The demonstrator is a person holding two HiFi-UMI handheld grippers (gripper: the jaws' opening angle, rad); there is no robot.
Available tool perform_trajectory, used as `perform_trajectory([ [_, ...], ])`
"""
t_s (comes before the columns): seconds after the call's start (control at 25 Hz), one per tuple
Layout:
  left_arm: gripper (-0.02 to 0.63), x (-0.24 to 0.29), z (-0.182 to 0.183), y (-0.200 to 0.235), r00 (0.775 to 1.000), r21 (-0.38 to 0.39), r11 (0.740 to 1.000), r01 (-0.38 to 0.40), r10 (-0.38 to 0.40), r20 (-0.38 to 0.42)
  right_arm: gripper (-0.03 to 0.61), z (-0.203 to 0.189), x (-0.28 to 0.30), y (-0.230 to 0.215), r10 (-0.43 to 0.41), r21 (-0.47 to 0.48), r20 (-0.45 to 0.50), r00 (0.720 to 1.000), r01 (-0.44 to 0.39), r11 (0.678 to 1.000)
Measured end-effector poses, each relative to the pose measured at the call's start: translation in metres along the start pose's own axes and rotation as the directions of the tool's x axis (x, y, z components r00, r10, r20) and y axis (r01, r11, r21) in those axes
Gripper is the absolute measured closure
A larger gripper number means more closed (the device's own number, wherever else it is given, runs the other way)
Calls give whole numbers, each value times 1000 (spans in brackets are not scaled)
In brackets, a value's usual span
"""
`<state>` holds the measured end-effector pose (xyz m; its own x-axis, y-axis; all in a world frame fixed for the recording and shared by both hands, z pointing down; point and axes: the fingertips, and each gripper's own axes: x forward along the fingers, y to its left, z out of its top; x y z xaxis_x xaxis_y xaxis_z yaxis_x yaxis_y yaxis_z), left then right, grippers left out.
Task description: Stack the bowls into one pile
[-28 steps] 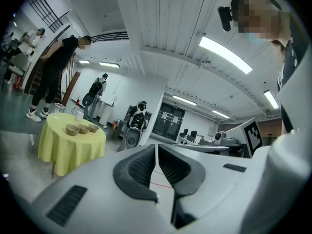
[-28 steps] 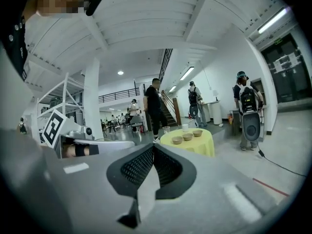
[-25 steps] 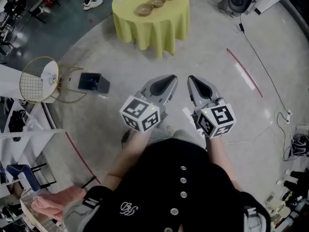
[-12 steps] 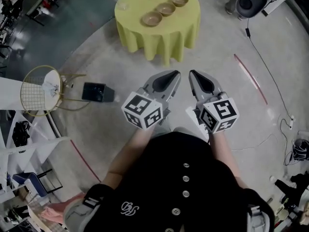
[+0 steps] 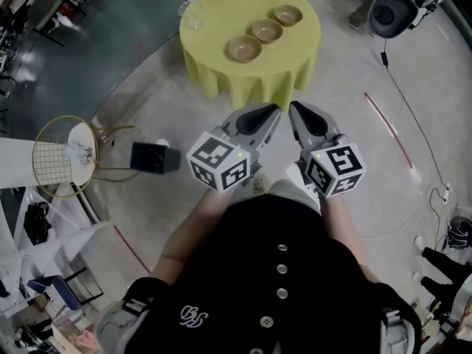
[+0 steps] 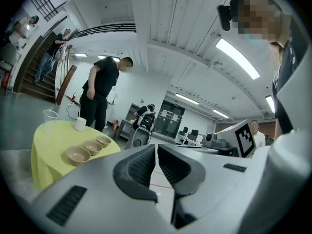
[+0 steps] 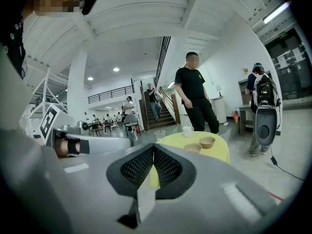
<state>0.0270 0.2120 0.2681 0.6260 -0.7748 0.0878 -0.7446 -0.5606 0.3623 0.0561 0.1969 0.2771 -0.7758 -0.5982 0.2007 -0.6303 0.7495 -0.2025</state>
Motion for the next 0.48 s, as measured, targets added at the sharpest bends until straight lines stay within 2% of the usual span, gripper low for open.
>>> perform_trajectory([
  [0.48,586,19,-8,38,1000,-54,998,-23,22,-16,574,-9,33,-21,3,22,-48,999,-2,1000],
])
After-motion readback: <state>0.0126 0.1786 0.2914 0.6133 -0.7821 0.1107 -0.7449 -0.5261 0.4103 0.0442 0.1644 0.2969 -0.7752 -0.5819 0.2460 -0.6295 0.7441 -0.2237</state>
